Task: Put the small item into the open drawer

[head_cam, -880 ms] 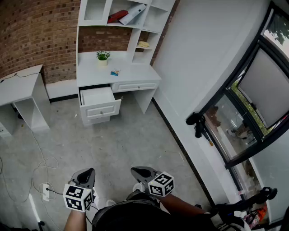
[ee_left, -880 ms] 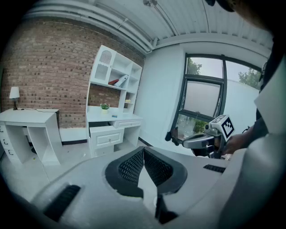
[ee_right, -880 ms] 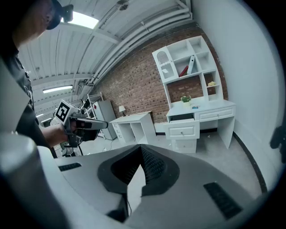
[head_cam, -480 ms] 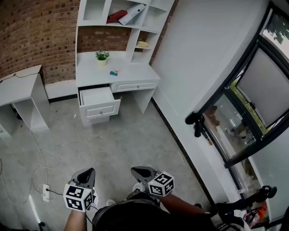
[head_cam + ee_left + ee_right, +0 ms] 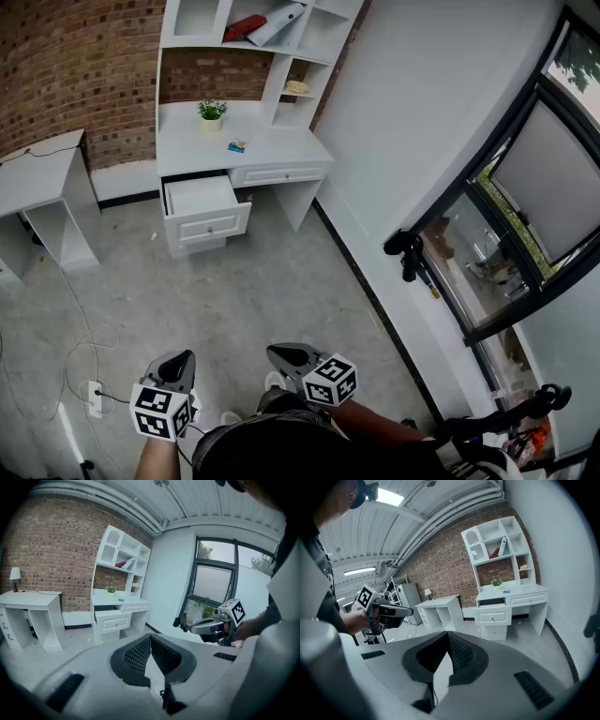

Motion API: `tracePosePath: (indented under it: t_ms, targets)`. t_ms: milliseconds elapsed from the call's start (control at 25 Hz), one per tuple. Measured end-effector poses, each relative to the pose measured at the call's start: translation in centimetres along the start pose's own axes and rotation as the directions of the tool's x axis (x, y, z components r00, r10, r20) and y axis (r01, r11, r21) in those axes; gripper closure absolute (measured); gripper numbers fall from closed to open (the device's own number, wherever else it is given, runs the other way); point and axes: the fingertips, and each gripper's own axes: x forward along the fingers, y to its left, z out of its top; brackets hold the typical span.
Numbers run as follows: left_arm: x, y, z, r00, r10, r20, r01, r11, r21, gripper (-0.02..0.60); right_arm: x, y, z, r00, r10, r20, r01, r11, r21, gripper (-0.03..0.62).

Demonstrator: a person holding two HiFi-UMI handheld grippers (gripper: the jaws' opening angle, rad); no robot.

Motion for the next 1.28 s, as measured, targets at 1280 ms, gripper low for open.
tracePosePath:
  t_ms: [1280]
  targets:
    - [17.5,8.6,12.2,0.997,0.07,-0.013,-0.07,0.998,0.008,0.563,12.5,-18.0,12.7,0.994,0.096,0.043,-0.095,0.995,-0.009,0.588]
